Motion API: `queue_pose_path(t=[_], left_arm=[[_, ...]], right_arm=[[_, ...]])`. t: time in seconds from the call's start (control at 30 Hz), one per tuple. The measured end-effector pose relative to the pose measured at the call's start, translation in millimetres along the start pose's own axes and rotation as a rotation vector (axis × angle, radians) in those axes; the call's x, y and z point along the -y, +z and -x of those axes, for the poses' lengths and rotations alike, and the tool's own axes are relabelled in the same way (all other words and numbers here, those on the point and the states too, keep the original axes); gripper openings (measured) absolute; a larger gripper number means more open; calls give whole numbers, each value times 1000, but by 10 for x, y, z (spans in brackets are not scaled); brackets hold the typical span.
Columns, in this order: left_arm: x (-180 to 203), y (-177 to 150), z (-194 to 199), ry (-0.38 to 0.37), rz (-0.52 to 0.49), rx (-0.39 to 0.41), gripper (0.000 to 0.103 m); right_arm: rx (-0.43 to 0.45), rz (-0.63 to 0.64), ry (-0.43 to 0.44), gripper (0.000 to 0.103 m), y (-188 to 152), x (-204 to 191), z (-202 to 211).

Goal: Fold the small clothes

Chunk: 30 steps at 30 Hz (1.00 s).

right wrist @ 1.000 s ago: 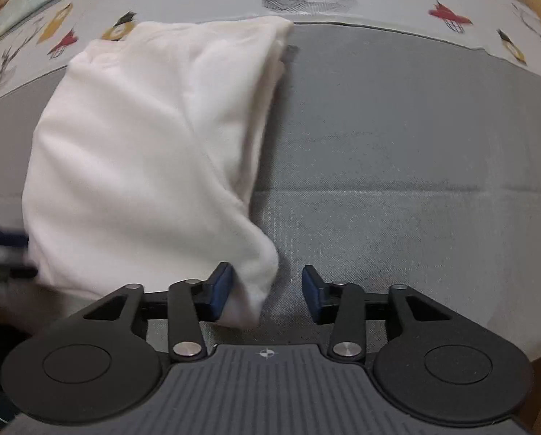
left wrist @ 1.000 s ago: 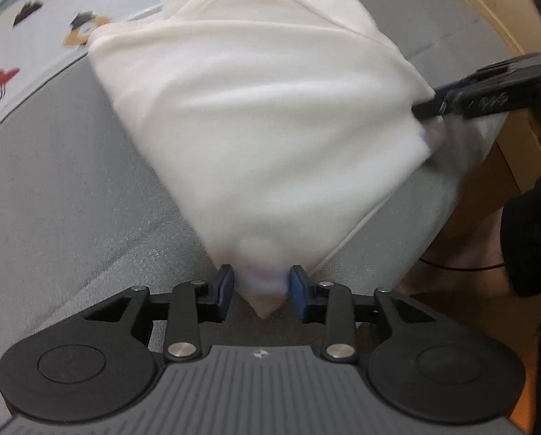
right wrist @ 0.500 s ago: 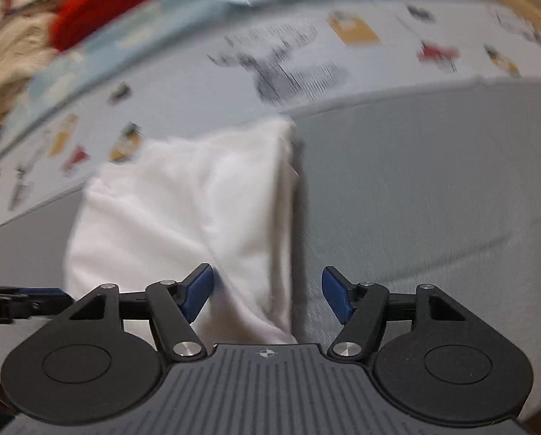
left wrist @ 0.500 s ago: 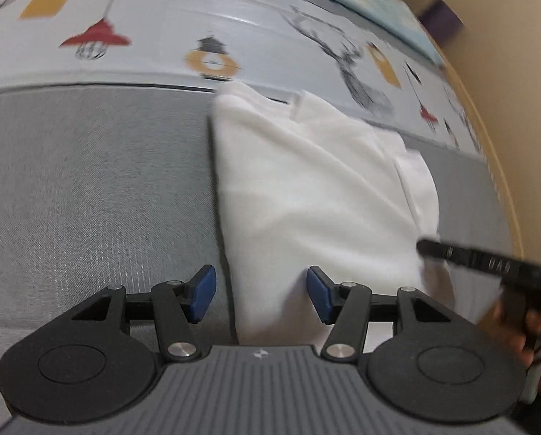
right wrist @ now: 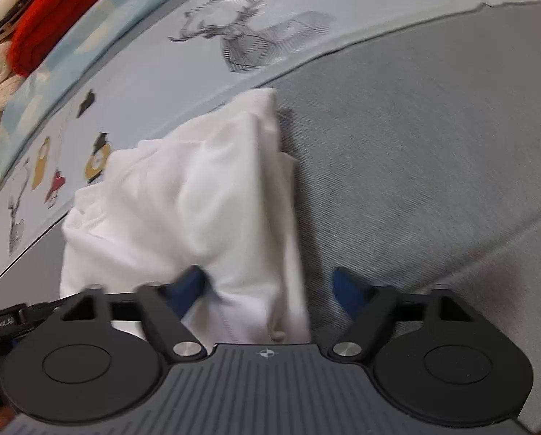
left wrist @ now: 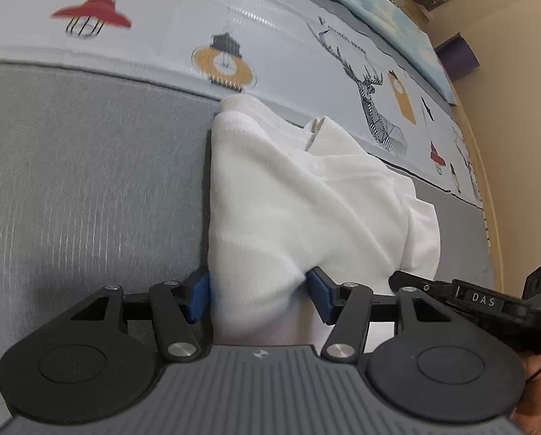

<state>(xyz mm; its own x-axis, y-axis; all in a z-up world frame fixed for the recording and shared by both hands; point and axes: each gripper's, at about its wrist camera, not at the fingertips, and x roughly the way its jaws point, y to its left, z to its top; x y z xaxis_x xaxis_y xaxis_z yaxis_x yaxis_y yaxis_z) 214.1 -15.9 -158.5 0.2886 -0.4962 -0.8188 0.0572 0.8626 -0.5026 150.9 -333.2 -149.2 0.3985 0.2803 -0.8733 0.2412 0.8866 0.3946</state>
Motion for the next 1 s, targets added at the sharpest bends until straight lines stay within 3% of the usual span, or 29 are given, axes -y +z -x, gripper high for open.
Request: queue_pose_path(t=[0.03,0.13,0.23,0.37,0.47,0.5,0.57,0.7,0.8,0.87,0.9,0.93,0.97,1.0], left_arm=[[29,10,16,12,-21,20,48],[140,75,140,9,-102,97,33],[192,146,325,47,-169,198,31],[124,230,705,97,-198,378,33],[-6,255,1010,141,-174,543,49],[-93,278,1064,139,-149,544,54],[-278,315,1064,140,-85,485,54],[-493,332,908,135,-28,327,54],[-628,274,693,146,28,179,54],[-753,239,575,175,63,108,54],[-814,213,514,183,76,71,47],[-827,180,474,175,80,52,34],[-799,166,472,165,63,53,29],[-754,161,492,154,33,56,22]], right_arm=[[-1,-6,38,42,8,-18,-3],[31,-10,43,32,30,-91,1],[85,-1,63,25,61,-204,17],[216,75,143,24,96,-546,117],[361,173,180,36,62,-884,238],[394,182,161,54,61,-956,251],[409,162,92,66,70,-1013,219],[344,170,60,64,81,-1013,124],[219,182,85,64,25,-1028,-45],[148,212,40,63,-43,-1049,-159],[112,220,19,55,-84,-1060,-209],[85,216,18,30,-100,-1041,-247],[66,209,37,16,-110,-1032,-272],[68,203,65,10,-126,-1032,-248]])
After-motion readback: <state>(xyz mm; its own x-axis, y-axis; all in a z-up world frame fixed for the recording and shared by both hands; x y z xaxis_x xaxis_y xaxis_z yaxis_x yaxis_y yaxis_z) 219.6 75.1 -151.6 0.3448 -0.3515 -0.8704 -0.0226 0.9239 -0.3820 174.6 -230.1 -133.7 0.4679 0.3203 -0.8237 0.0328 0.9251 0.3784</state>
